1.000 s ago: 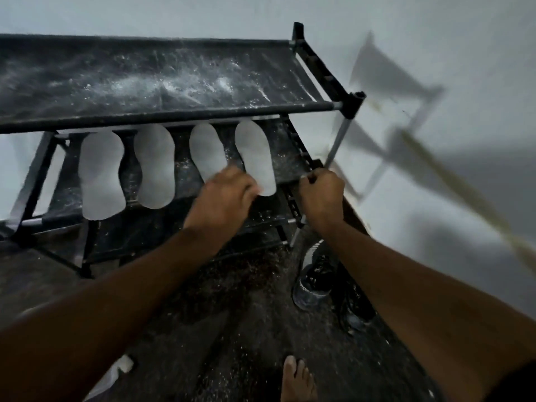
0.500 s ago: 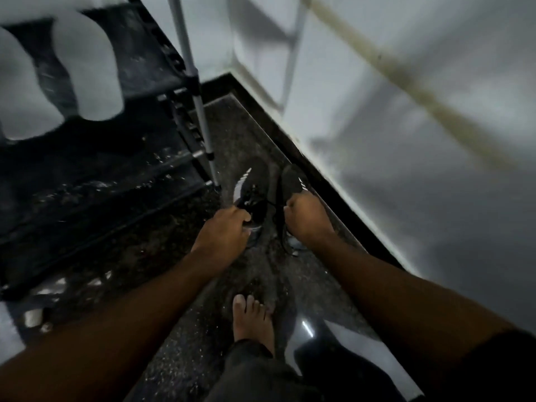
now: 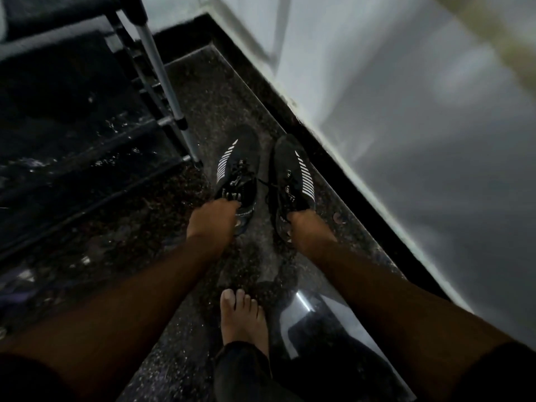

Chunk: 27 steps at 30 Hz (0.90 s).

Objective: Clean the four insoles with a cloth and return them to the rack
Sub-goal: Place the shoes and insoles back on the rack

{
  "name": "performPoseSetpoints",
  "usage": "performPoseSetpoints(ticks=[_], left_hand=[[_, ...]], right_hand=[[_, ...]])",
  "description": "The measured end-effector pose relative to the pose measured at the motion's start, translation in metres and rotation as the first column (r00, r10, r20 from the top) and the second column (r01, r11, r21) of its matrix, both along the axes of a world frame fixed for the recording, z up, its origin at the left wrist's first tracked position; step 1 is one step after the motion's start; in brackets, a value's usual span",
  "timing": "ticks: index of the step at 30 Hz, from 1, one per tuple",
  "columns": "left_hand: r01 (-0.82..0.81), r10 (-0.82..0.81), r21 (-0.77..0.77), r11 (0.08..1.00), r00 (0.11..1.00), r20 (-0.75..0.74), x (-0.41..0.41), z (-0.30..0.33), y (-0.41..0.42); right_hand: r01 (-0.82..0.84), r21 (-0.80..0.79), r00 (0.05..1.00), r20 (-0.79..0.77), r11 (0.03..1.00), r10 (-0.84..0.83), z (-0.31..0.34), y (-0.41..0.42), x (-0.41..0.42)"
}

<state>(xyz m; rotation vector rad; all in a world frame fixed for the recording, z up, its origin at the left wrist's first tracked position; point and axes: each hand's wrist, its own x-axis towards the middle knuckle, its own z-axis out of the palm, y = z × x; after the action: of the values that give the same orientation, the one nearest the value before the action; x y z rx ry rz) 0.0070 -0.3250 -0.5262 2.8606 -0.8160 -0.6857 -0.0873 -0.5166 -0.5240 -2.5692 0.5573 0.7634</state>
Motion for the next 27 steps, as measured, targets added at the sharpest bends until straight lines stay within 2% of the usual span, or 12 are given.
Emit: performPoseSetpoints(ticks=[2, 5, 11, 16, 19, 22, 27], left_hand=[[0.029, -0.028, 0.035, 0.999, 0.999, -0.042, 0.002, 0.003, -0.004], [0.049, -0.049, -0.011, 0.999, 0.996, -0.076, 0.007, 0.013, 0.002], [0.065, -0.068, -0.054, 0.996, 0.996, -0.051, 0.006, 0.048, 0.023], [0.023, -0.024, -0.078, 0.997, 1.0, -0.015, -0.012, 0.101, 0.036], [-0.037, 0.038, -0.138, 0.99, 0.999, 0.005, -0.023, 0.144, 0.05], [-0.001, 0.012, -0.129, 0.992, 0.996, 0.083, -0.037, 0.186, 0.065], [0.08, -0.051, -0.151, 0.985, 0.981, 0.188, -0.052, 0.255, 0.083]], right_hand=[[0.056, 0.046, 0.998, -0.009, 0.997, -0.055, -0.001, -0.002, -0.001], [0.1, 0.033, 0.995, 0.017, 0.994, -0.101, 0.004, -0.003, -0.001], [0.118, 0.007, 0.986, 0.116, 0.993, -0.118, 0.034, 0.009, -0.005], [0.123, 0.012, 0.978, 0.167, 0.992, -0.123, 0.087, 0.03, -0.01], [0.016, -0.04, 0.959, 0.283, 0.999, -0.004, 0.131, 0.042, -0.019], [-0.082, -0.08, 0.889, 0.445, 0.993, 0.109, 0.171, 0.051, -0.03], [-0.043, -0.146, 0.785, 0.608, 0.988, 0.124, 0.241, 0.07, -0.031]])
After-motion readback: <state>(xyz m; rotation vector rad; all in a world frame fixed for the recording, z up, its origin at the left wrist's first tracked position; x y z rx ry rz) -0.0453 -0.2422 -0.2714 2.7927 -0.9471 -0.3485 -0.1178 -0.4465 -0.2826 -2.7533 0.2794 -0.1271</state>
